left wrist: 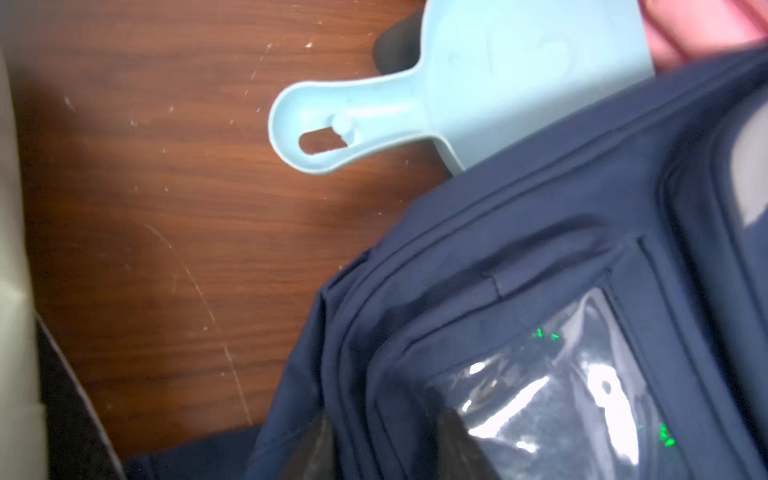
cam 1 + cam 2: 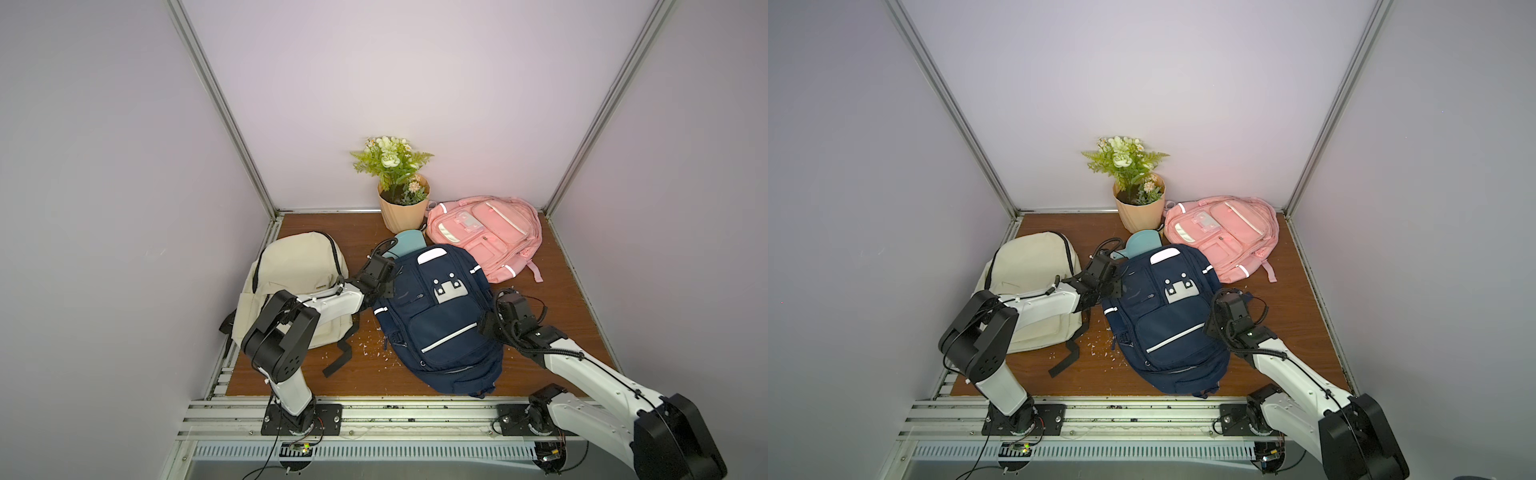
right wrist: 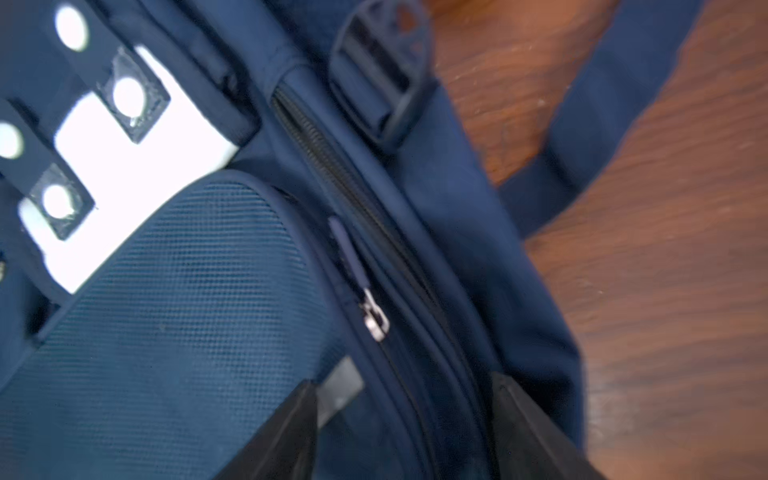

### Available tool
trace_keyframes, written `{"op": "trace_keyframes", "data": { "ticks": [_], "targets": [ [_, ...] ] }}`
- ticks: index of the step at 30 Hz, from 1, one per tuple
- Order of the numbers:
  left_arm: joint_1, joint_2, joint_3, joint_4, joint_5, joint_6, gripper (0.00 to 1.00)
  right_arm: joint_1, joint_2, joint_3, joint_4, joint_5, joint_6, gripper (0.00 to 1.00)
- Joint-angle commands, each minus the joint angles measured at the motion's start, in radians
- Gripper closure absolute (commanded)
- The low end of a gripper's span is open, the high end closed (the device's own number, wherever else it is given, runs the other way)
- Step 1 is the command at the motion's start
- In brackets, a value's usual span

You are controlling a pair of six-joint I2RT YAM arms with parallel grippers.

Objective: Zip up the backpack
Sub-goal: Adjust the backpack at the center of the board.

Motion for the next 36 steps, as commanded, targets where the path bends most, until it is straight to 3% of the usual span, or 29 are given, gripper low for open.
{"op": "trace_keyframes", "data": {
  "ticks": [1, 3, 7, 9, 20, 27, 32, 36],
  "targets": [
    [-0.094, -0.018, -0.011, -0.045, 0.032, 0.010, 0.77, 0.000, 0.027, 0.000, 0.010, -0.050, 0.027, 0.52],
    [-0.139, -0.055, -0.011, -0.062, -0.013, 0.002, 0.87, 0.000, 0.006, 0.019, -0.010, -0.005, 0.020, 0.70],
    [-0.165, -0.188, -0.087, -0.042, -0.042, -0.056, 0.99, 0.000, -0.042, 0.073, -0.059, 0.079, -0.014, 0.91],
    [-0.166, -0.276, -0.141, -0.032, -0.053, -0.090, 1.00, 0.001, -0.053, 0.095, -0.065, 0.091, -0.039, 1.00],
    [-0.177, -0.780, -0.373, -0.082, -0.166, -0.196, 1.00, -0.001, 0.006, 0.224, -0.010, 0.057, -0.136, 1.00],
    [-0.177, -1.074, -0.464, -0.151, -0.260, -0.226, 1.00, 0.008, 0.131, 0.476, 0.020, -0.004, -0.204, 1.00],
    [-0.177, -1.200, -0.540, -0.168, -0.272, -0.272, 1.00, 0.033, 0.252, 0.645, 0.053, -0.020, -0.253, 1.00],
    [-0.177, -1.189, -0.602, -0.158, -0.222, -0.316, 1.00, 0.042, 0.404, 0.735, 0.070, -0.032, -0.264, 1.00]
  ]
}}
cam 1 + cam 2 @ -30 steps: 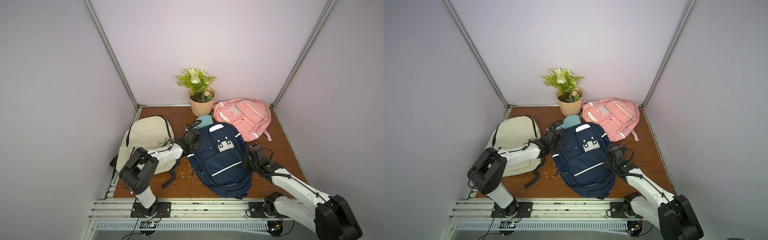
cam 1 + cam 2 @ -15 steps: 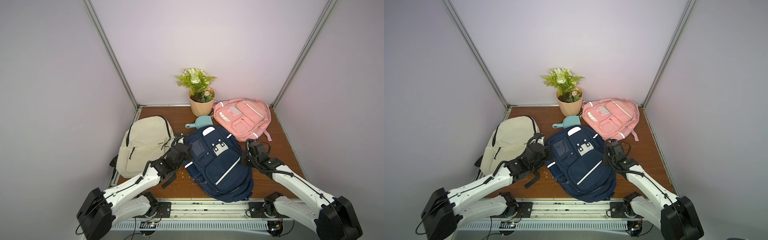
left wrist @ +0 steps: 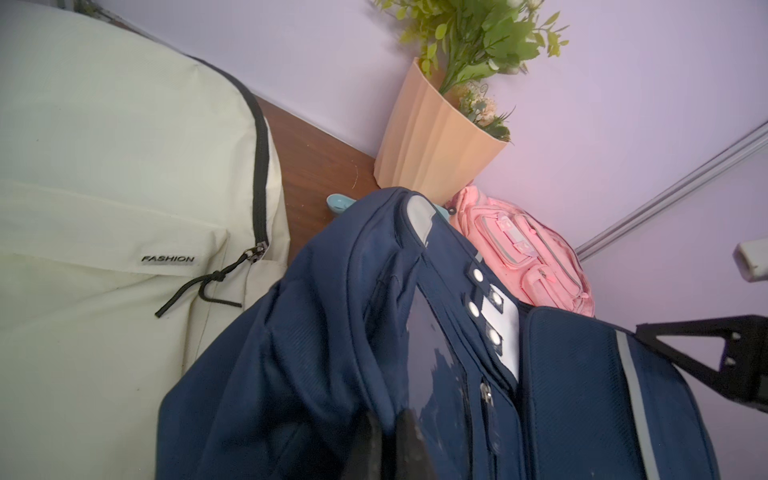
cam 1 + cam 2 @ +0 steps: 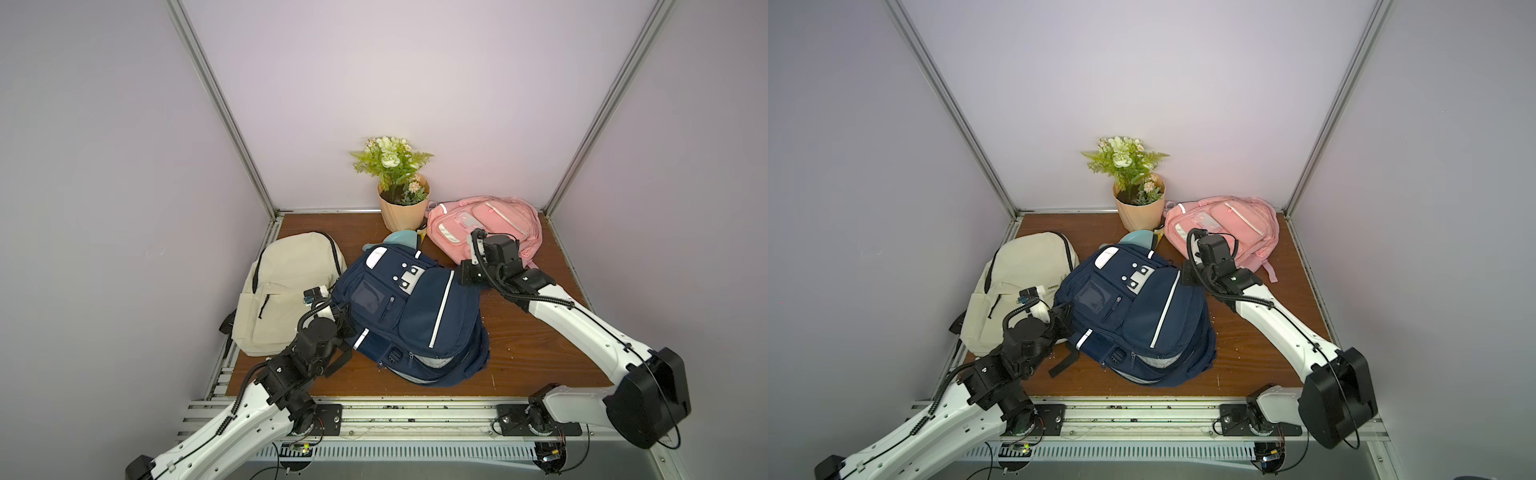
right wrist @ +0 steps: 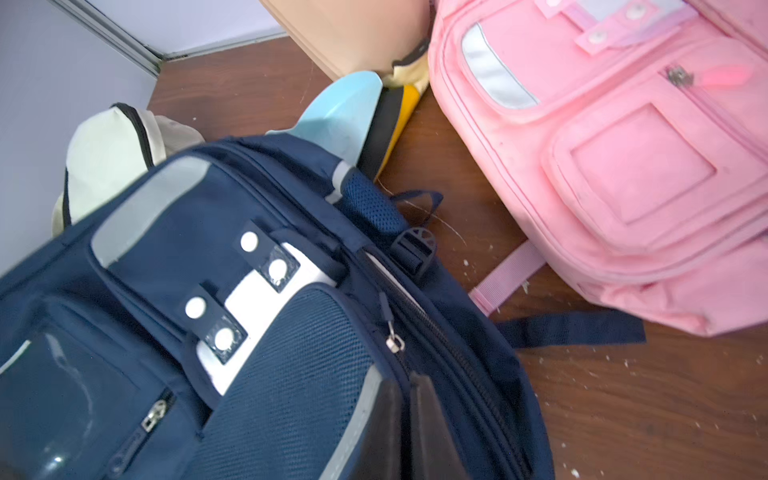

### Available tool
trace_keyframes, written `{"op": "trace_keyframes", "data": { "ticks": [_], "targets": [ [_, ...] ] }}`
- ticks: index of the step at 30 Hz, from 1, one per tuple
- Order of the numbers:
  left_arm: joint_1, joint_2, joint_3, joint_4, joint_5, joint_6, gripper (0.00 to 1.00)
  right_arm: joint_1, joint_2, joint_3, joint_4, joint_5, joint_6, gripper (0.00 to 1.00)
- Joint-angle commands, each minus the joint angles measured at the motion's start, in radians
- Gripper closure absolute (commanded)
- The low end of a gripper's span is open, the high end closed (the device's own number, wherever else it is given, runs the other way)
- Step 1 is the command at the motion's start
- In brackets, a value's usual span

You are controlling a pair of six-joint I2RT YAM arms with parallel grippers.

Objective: Zip up the backpack
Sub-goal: Adjust the backpack at the center of the board, then zip the zipper on the backpack.

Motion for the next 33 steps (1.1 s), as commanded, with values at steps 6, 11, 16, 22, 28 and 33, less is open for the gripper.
{"op": "trace_keyframes", "data": {
  "ticks": [6, 11, 16, 22, 28, 33],
  "targets": [
    [-0.010, 0.054, -0.111, 0.024, 0.070, -0.149, 1.00, 0.017, 0.190, 0.068, 0.123, 0.060, 0.005, 1.00],
    [-0.010, 0.045, -0.114, 0.035, 0.049, -0.160, 1.00, 0.145, 0.009, -0.079, 0.062, 0.126, 0.067, 0.63],
    [-0.010, 0.072, -0.087, 0.057, 0.034, -0.131, 1.00, 0.427, -0.146, -0.210, -0.044, 0.214, 0.270, 0.59],
    [-0.010, 0.098, -0.077, 0.068, 0.036, -0.114, 1.00, 0.731, -0.201, -0.321, -0.078, 0.356, 0.539, 0.60],
    [-0.010, 0.106, -0.086, 0.092, 0.042, -0.111, 1.00, 0.930, -0.089, -0.314, -0.090, 0.487, 0.724, 0.58],
    [-0.010, 0.107, -0.090, 0.089, 0.048, -0.111, 1.00, 1.010, 0.021, -0.287, -0.050, 0.508, 0.801, 0.57]
  ]
}}
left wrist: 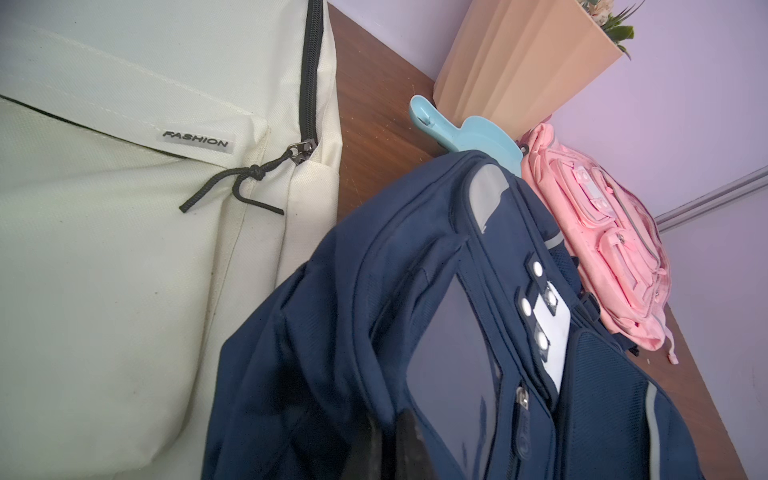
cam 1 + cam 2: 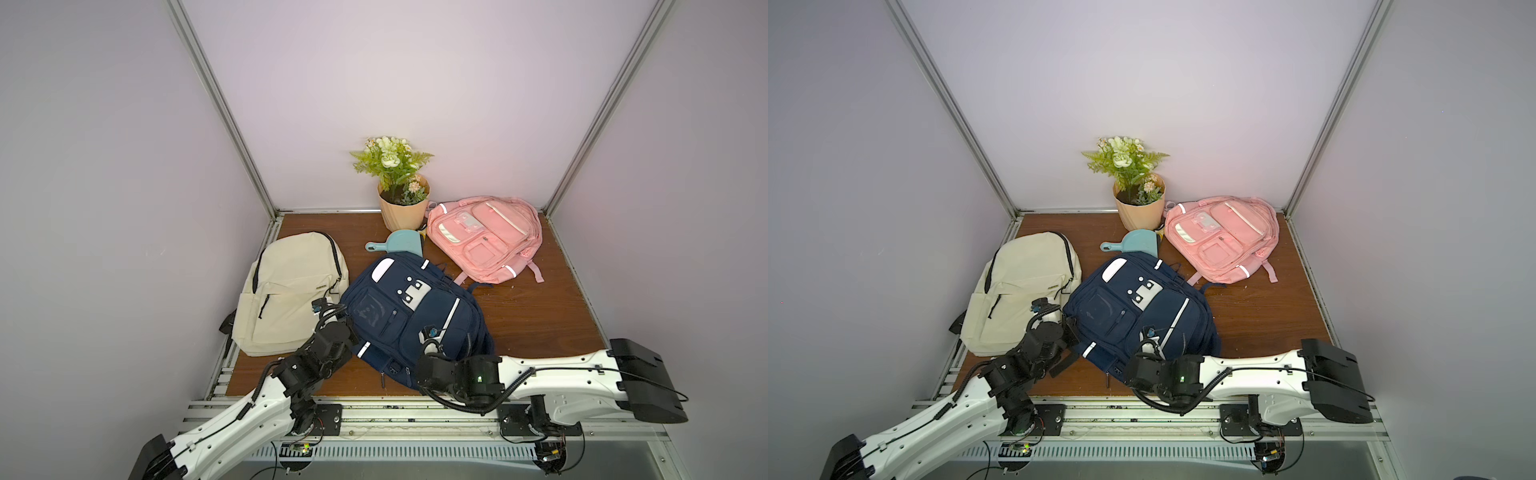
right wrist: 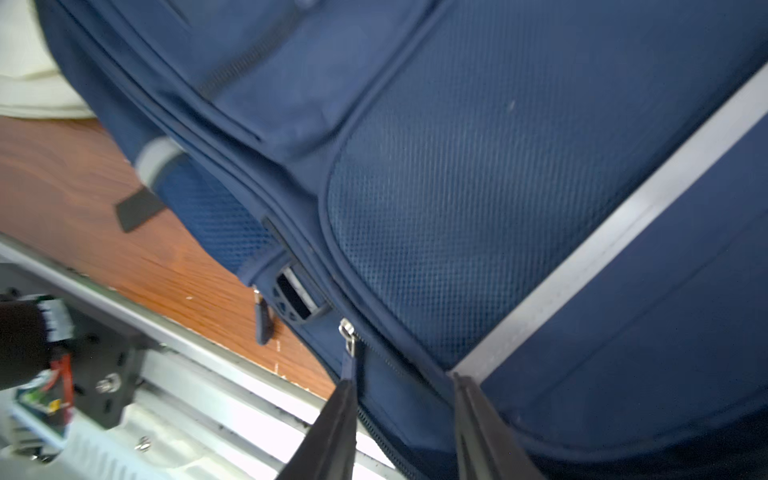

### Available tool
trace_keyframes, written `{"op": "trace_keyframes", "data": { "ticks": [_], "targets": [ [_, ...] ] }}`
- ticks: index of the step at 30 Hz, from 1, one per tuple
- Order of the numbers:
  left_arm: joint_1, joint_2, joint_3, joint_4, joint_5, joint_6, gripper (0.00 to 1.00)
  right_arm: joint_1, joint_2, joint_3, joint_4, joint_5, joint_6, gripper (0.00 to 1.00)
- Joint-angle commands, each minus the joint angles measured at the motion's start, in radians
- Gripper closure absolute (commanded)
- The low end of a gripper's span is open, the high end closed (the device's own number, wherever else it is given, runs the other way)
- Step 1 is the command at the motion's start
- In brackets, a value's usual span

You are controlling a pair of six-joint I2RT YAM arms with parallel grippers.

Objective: Zip up the backpack
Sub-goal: Zip the zipper on the backpack.

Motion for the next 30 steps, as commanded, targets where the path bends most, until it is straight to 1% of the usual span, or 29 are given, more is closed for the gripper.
{"op": "trace_keyframes", "data": {
  "ticks": [1, 5, 9, 16, 20, 22, 25, 28, 30],
  "targets": [
    [-0.010, 0.000, 0.012, 0.034, 0.028, 0.011, 1.00, 0.033, 0.046, 0.044, 0.028, 0.068, 0.121, 0.56],
    [-0.010, -0.016, -0.001, 0.029, 0.031, 0.007, 1.00, 0.043, 0.092, 0.041, 0.076, 0.027, 0.141, 0.56],
    [-0.010, -0.033, -0.016, 0.033, 0.022, -0.001, 1.00, 0.050, 0.110, 0.048, 0.092, 0.017, 0.132, 0.57],
    [-0.010, -0.031, -0.018, 0.036, 0.023, -0.001, 1.00, 0.047, 0.196, 0.101, 0.068, -0.006, 0.120, 0.57],
    [-0.010, -0.030, -0.009, 0.036, 0.017, 0.000, 1.00, 0.039, 0.246, 0.141, 0.005, -0.019, 0.131, 0.59],
    [-0.010, -0.031, 0.002, 0.031, 0.008, 0.004, 1.00, 0.032, 0.249, 0.132, -0.004, -0.020, 0.143, 0.64],
    [-0.010, -0.028, 0.030, 0.013, -0.017, 0.015, 1.00, 0.025, 0.227, 0.103, 0.007, -0.009, 0.145, 0.75],
    [-0.009, -0.013, 0.067, -0.004, -0.067, 0.030, 1.00, 0.025, 0.203, 0.099, -0.003, 0.020, 0.134, 0.84],
    [-0.010, 0.002, 0.112, -0.027, -0.106, 0.065, 1.00, 0.024, 0.190, 0.108, -0.017, 0.040, 0.112, 0.91]
  ]
}}
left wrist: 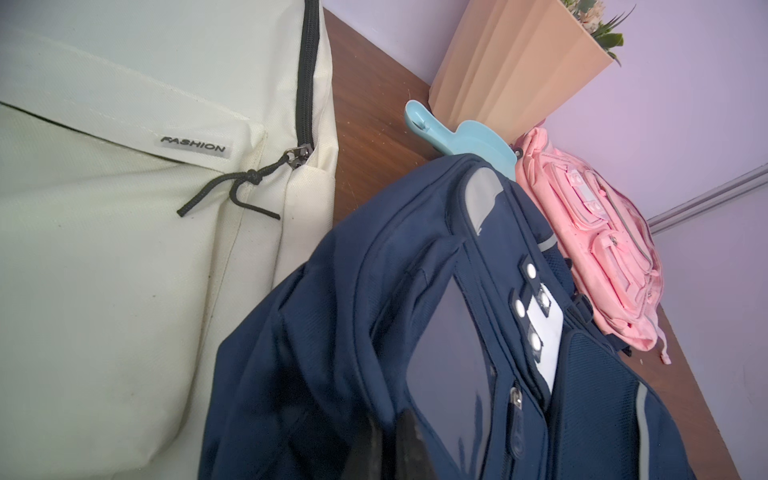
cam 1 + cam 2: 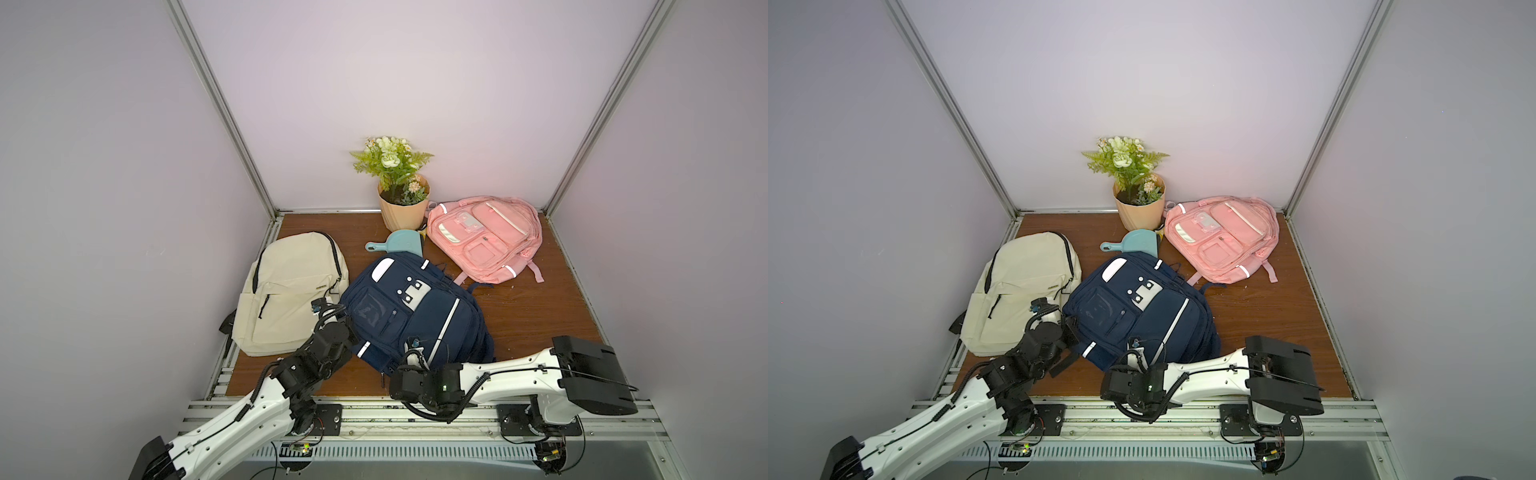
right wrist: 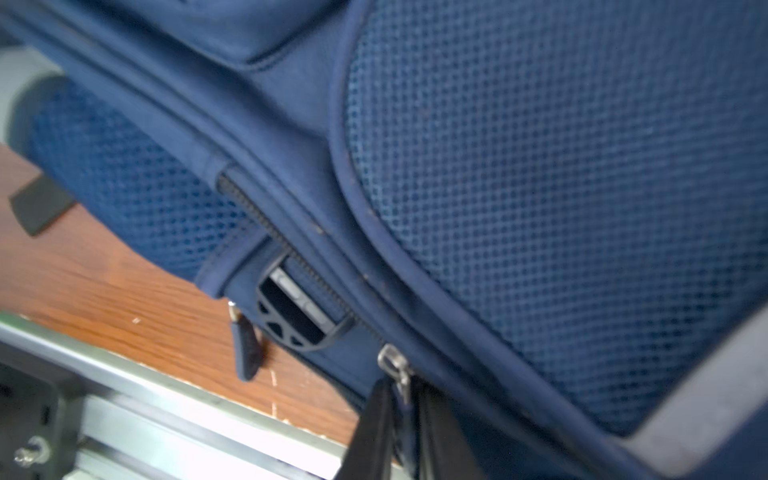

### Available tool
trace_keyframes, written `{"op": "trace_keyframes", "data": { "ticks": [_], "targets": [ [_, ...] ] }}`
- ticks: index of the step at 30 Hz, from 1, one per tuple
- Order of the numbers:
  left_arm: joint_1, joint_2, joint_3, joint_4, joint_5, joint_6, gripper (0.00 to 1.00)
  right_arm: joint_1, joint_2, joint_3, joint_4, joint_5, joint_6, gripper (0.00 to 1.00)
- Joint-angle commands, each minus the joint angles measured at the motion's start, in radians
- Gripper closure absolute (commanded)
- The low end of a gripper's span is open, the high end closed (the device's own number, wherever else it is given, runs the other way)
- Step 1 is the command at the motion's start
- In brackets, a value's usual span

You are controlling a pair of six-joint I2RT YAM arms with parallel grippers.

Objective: Zip up the backpack
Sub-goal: Zip the zipper on the backpack.

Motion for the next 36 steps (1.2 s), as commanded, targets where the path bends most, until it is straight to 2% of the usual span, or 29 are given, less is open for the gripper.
{"op": "trace_keyframes", "data": {
  "ticks": [1, 4, 7, 11, 18, 23, 26, 27, 31, 36],
  "targets": [
    [-0.008, 0.016, 0.113, -0.013, -0.094, 0.069, 1.00, -0.006, -0.047, 0.010, -0.063, 0.066, -0.007, 0.94],
    [0.005, 0.063, 0.201, -0.048, -0.145, 0.141, 1.00, -0.006, -0.067, 0.024, -0.111, 0.102, -0.016, 1.00],
    [0.061, 0.117, 0.263, -0.081, -0.166, 0.195, 1.00, -0.006, -0.094, 0.009, -0.139, 0.117, -0.007, 1.00],
    [0.196, 0.134, 0.271, -0.053, -0.085, 0.243, 1.00, -0.004, -0.141, -0.047, -0.143, 0.117, 0.014, 1.00],
    [0.347, 0.210, 0.282, -0.030, -0.010, 0.271, 1.00, 0.003, -0.224, -0.130, -0.194, 0.122, 0.067, 1.00],
    [0.382, 0.293, 0.300, -0.040, -0.013, 0.262, 1.00, 0.003, -0.262, -0.172, -0.198, 0.133, 0.075, 1.00],
    [0.383, 0.323, 0.311, -0.058, 0.002, 0.229, 1.00, 0.004, -0.239, -0.141, -0.144, 0.137, -0.004, 1.00],
    [0.383, 0.329, 0.316, -0.078, 0.019, 0.211, 0.98, 0.004, -0.221, -0.118, -0.124, 0.139, -0.041, 1.00],
    [0.363, 0.307, 0.320, -0.205, 0.127, 0.135, 0.74, 0.019, -0.144, -0.006, -0.054, 0.163, -0.170, 1.00],
    [0.238, 0.139, 0.203, -0.292, 0.191, -0.023, 0.48, 0.020, -0.096, 0.058, 0.028, 0.168, -0.267, 1.00]
  ]
}}
